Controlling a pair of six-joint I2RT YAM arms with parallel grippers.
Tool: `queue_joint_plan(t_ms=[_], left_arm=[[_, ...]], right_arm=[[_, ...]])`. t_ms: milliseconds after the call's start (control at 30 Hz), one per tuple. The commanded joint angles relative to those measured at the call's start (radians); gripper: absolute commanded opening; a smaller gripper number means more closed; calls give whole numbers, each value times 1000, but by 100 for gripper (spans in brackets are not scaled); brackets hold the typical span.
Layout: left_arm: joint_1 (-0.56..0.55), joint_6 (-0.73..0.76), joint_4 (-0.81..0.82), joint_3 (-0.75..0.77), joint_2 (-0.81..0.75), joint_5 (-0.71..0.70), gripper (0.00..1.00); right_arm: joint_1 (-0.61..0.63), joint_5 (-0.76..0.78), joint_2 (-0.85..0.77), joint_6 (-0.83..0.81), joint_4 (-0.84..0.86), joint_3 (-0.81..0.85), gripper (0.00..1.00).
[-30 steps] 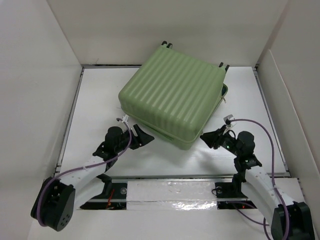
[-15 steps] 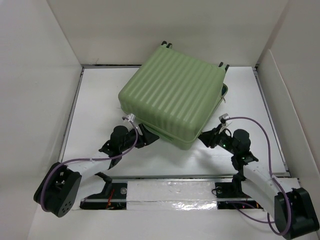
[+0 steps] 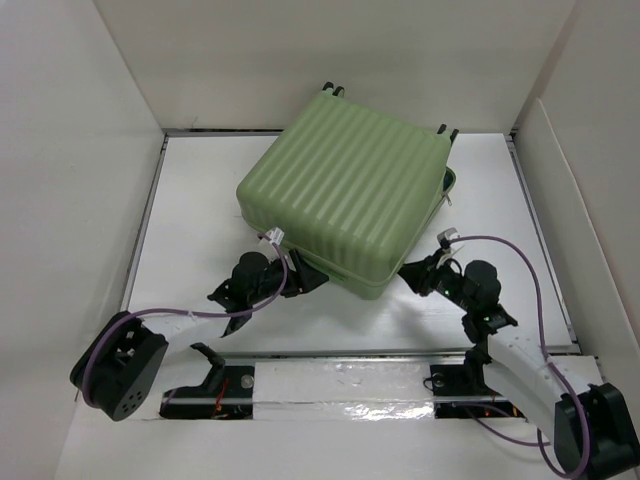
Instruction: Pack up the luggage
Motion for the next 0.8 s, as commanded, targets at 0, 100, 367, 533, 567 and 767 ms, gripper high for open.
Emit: queue_joint_plan(t_ms=[0, 100, 367, 533, 567, 767], left_arm=[[-2, 14, 59, 17, 4, -4, 58], [-2, 17, 60, 7, 4, -7, 57], [-2, 21, 70, 3, 4, -2, 56], [-2, 18, 92, 4, 13, 19, 56], [-2, 20, 99, 3, 17, 27, 56], [-135, 14, 139, 18, 27, -45, 51]], right_arm=[[5, 83, -48, -30, 104, 54, 28], [5, 88, -59, -27, 135, 37, 27], [5, 73, -9, -25, 143, 54, 23], [14, 51, 27, -15, 158, 48, 23], [14, 51, 27, -12, 160, 45, 22], [14, 48, 34, -4, 170, 45, 7]])
